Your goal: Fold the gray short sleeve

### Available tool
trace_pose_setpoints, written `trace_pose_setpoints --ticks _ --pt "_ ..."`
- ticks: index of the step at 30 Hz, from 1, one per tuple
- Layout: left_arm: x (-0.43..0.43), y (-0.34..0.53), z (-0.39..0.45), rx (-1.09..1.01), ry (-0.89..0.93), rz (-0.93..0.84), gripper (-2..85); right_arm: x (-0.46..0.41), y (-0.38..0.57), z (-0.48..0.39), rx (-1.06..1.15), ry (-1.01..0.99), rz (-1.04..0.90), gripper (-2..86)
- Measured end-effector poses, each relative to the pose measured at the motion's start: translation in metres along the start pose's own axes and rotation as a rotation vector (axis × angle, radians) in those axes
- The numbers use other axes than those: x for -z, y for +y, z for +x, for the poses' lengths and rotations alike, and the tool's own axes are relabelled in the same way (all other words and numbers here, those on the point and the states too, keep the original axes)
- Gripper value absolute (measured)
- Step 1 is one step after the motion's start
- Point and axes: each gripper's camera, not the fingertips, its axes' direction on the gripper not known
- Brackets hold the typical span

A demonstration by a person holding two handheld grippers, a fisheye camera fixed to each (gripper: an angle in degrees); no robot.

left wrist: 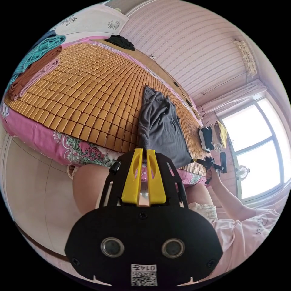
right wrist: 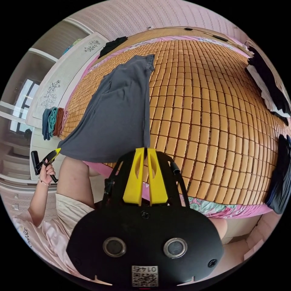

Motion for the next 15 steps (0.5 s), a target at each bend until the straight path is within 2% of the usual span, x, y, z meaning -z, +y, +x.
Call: trace_pose_setpoints --ticks 3,5,8,11,13,15 --pt "0.006 0.004 0.0 -0.009 -0.007 -0.012 -0.6 0.002 0.008 0.008 -0.033 0.009 0.023 9.0" --pt "0.009 0.007 0.0 -0.009 -0.004 -0.019 -0.6 -0.006 0.01 0.012 -0.019 -0.011 -0.039 9.1" --pt "0.017 0.012 0.0 0.002 0.001 -0.023 -0.6 -0.005 0.017 0.017 0.002 0.112 -0.072 3.6" --pt "0.032 0.017 0.005 -0.016 0.001 0.005 -0.7 0.012 0.027 0.032 0.053 -0.033 -0.086 1.1" --pt "0.048 0.022 0.01 -0.025 0.037 0.044 -0.7 0.031 0.036 0.046 0.054 -0.104 -0.05 0.8" --pt "0.066 0.025 0.02 -0.061 0.064 0.102 -0.8 0.069 0.05 0.065 0.069 -0.27 0.053 0.7"
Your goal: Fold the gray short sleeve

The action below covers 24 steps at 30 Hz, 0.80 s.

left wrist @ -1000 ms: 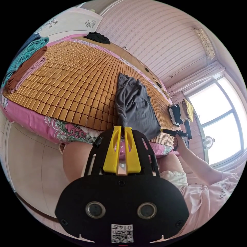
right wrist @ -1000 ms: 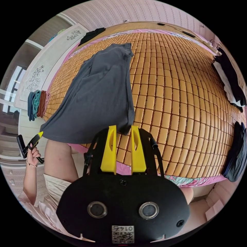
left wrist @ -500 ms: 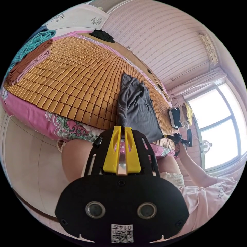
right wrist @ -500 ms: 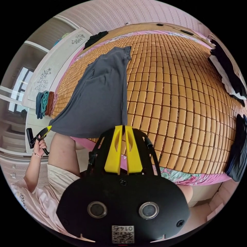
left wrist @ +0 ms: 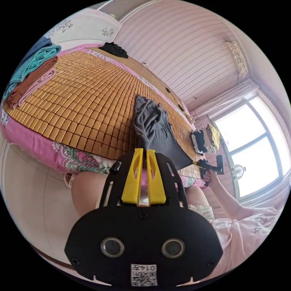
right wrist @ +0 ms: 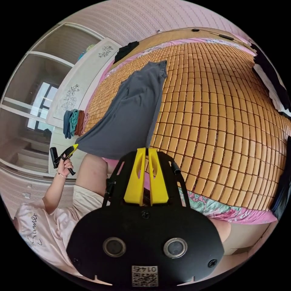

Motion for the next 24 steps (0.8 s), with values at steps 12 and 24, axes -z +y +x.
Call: trace_pose_setpoints --ticks 12,24 --pt "0.191 -0.056 0.157 -0.428 0.396 0.607 -1.0 0.283 0.051 -0.056 0.441 -0.776 0.713 0.6" --pt "0.224 -0.114 0.228 -0.489 0.091 0.554 -1.0 0.366 0.041 -0.104 0.471 -0.296 0.683 0.5"
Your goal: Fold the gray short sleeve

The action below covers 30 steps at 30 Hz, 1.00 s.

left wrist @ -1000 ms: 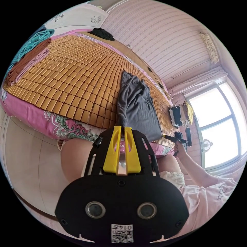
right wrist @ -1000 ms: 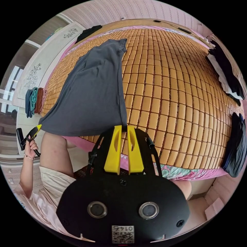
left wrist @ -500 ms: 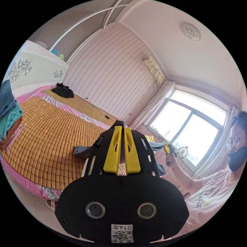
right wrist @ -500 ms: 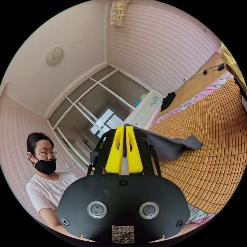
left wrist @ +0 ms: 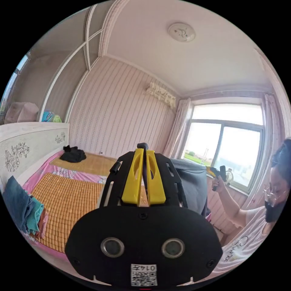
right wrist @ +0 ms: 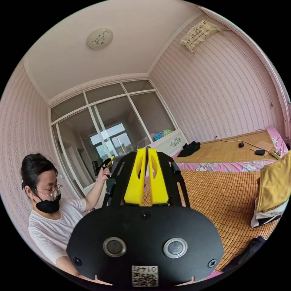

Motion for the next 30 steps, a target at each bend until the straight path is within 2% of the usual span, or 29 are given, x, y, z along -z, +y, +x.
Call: trace_pose_setpoints --ticks 1,3,6,8,13,16,20,22,30 --pt "-0.028 0.005 -0.012 0.043 -0.045 -0.102 -1.0 -0.011 0.002 0.008 -0.017 0.052 -0.034 0.5" --pt "-0.064 0.017 -0.034 0.167 -0.051 -0.188 -1.0 -0.059 0.012 0.047 -0.121 0.187 -0.161 0.5" --pt "-0.101 0.022 -0.049 0.265 -0.108 -0.217 -1.0 -0.108 0.013 0.086 -0.276 0.153 -0.241 0.5" --pt "-0.113 0.006 -0.043 0.228 -0.123 -0.208 -1.0 -0.117 -0.008 0.086 -0.291 0.133 -0.178 0.5" --pt "-0.109 -0.039 -0.014 0.072 -0.085 0.004 -1.0 -0.1 -0.083 0.048 -0.101 0.145 0.077 0.5" --pt "-0.122 -0.024 -0.021 0.054 -0.06 -0.027 -1.0 -0.102 -0.088 0.042 -0.042 0.133 0.106 0.5" --pt "-0.162 0.029 -0.04 0.016 -0.139 -0.219 -1.0 -0.13 -0.035 0.067 -0.05 0.149 -0.013 0.5" --pt "-0.192 0.078 -0.064 0.084 -0.138 -0.348 -1.0 -0.145 0.003 0.091 -0.124 0.173 -0.088 0.5" --pt "-0.246 0.224 -0.124 0.343 -0.132 -0.611 -1.0 -0.209 0.178 0.175 -0.534 0.321 -0.415 0.6"
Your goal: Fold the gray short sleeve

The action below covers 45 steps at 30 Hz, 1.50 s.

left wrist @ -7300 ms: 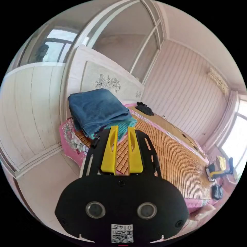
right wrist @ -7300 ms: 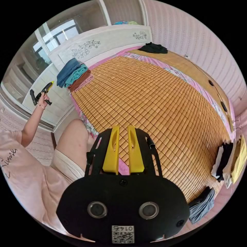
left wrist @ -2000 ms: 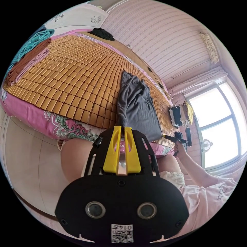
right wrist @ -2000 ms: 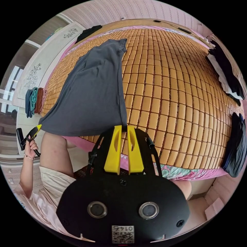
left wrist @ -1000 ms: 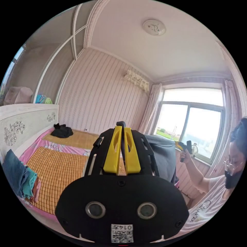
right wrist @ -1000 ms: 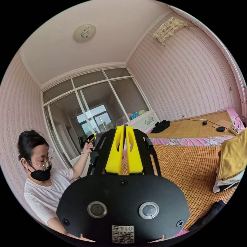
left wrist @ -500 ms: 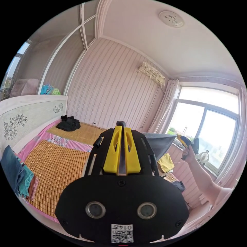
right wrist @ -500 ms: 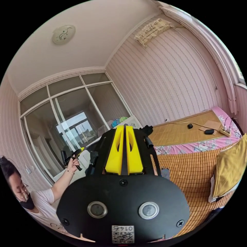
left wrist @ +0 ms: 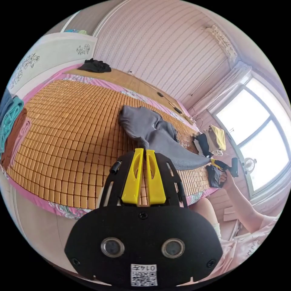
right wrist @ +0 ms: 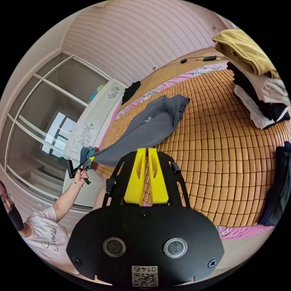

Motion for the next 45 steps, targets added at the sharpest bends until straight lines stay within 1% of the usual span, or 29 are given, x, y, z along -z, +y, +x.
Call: trace_pose_setpoints --ticks 4,8,12,17,20,22,24,27,29,32,34,36,37,41,45 --pt "-0.033 0.018 -0.023 0.045 -0.002 -0.13 -0.9 -0.033 0.013 0.009 -0.083 -0.033 -0.092 0.6" --pt "-0.041 0.026 -0.031 0.028 0.014 -0.18 -0.9 -0.058 0.022 -0.009 -0.055 0.007 -0.194 0.6" --pt "-0.046 0.035 -0.035 -0.035 0.013 -0.254 -0.9 -0.077 0.031 -0.031 -0.031 0.059 -0.292 0.7" --pt "-0.051 0.039 -0.038 -0.092 0.0 -0.303 -0.9 -0.098 0.03 -0.061 -0.01 0.097 -0.359 0.7" --pt "-0.059 0.04 -0.04 -0.115 -0.003 -0.35 -0.8 -0.114 0.024 -0.082 0.002 0.158 -0.415 0.7" --pt "-0.067 0.04 -0.041 -0.148 0.037 -0.403 -0.6 -0.126 0.02 -0.095 0.016 0.183 -0.447 0.8" --pt "-0.071 0.04 -0.044 -0.156 0.065 -0.42 -0.4 -0.139 0.013 -0.112 0.026 0.203 -0.467 0.9" --pt "-0.064 0.034 -0.059 -0.102 0.003 -0.326 -0.3 -0.151 0.0 -0.134 0.056 0.236 -0.452 1.1" --pt "-0.056 0.027 -0.07 -0.069 0.018 -0.267 -0.5 -0.16 -0.012 -0.15 0.086 0.271 -0.476 1.5" --pt "-0.051 0.012 -0.086 -0.052 0.047 -0.193 -0.8 -0.182 -0.042 -0.194 0.199 0.363 -0.49 2.1" --pt "-0.056 -0.006 -0.095 -0.067 0.002 -0.159 -0.9 -0.204 -0.067 -0.229 0.29 0.388 -0.501 2.4" --pt "-0.066 -0.023 -0.101 -0.071 -0.028 -0.138 -0.9 -0.244 -0.105 -0.283 0.417 0.376 -0.524 2.6" --pt "-0.074 -0.035 -0.104 -0.076 -0.034 -0.119 -0.9 -0.257 -0.115 -0.298 0.446 0.366 -0.531 2.7" --pt "-0.104 -0.069 -0.117 -0.06 -0.043 -0.061 -0.8 -0.36 -0.185 -0.396 0.641 0.314 -0.59 3.4" --pt "-0.139 -0.1 -0.139 -0.004 -0.061 -0.011 0.6 -0.476 -0.245 -0.48 0.804 0.376 -0.615 4.4"
